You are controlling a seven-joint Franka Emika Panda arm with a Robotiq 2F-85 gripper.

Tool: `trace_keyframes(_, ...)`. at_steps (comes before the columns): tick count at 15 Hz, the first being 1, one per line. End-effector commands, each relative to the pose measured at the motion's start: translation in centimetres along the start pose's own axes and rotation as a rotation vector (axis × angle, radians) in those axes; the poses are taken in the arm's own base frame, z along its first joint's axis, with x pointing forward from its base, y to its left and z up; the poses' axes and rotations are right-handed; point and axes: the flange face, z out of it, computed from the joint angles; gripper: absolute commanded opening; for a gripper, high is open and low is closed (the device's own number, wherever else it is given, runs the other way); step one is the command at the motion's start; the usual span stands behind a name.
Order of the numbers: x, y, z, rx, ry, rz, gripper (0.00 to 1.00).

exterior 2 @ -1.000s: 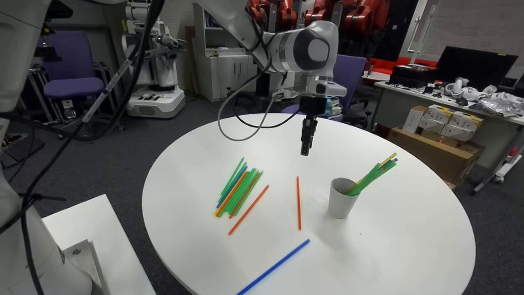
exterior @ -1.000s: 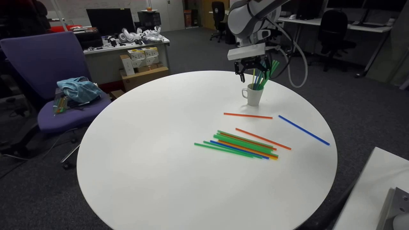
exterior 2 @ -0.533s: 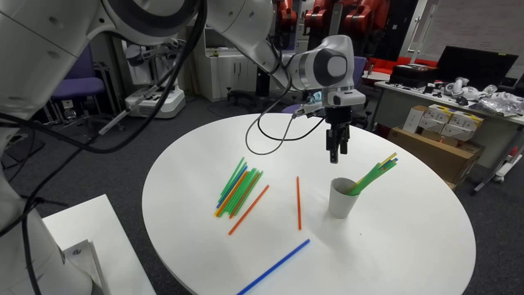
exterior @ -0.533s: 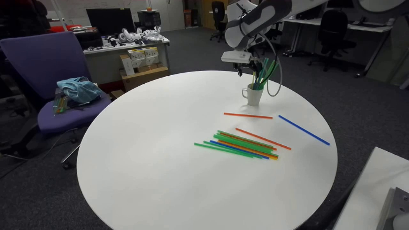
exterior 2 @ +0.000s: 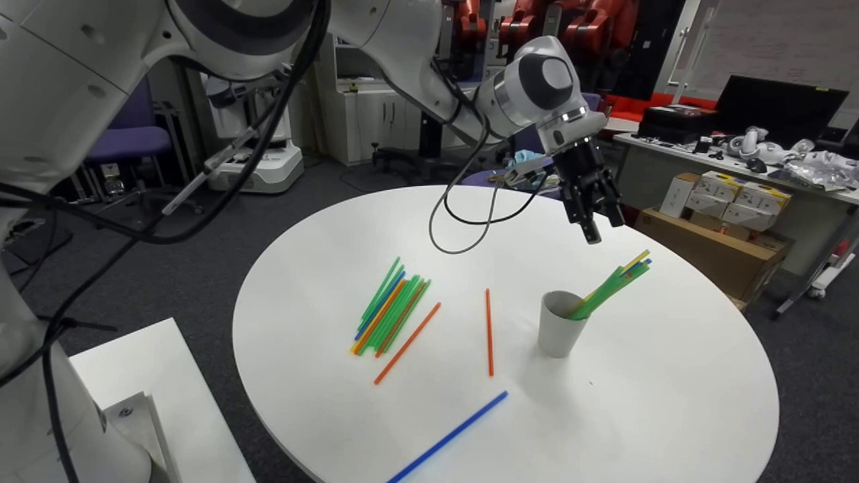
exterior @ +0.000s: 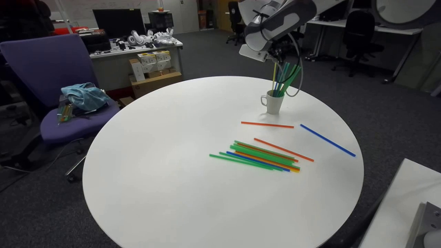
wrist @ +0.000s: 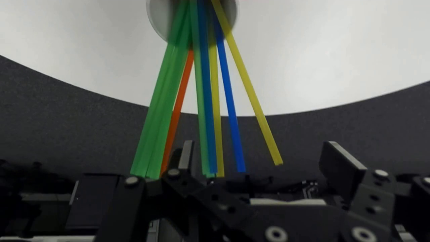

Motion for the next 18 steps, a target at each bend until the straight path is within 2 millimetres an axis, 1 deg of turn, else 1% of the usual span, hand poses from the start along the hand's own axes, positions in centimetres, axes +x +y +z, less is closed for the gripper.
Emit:
trace_keyframes(1, -0.1, -0.3, -0.7, 0.012, 0.047, 0.015, 1.0)
trace_keyframes(2, -0.4, -0.4, -1.0, 0.017, 0.055, 0.018, 1.0)
trace_keyframes(4, -1.0, -0.4, -0.8, 0.015, 0.05, 0.011, 1.0)
trace_keyframes(8, -0.6, -0.3, -0.3, 0.008, 0.05, 0.017, 1.0)
trace_keyframes(14, -0.6, -0.3, -0.3, 0.008, 0.048, 0.016, 1.0)
trace_keyframes(18, -1.4, -0.2, 1.4, -0.04, 0.074, 0.012, 1.0)
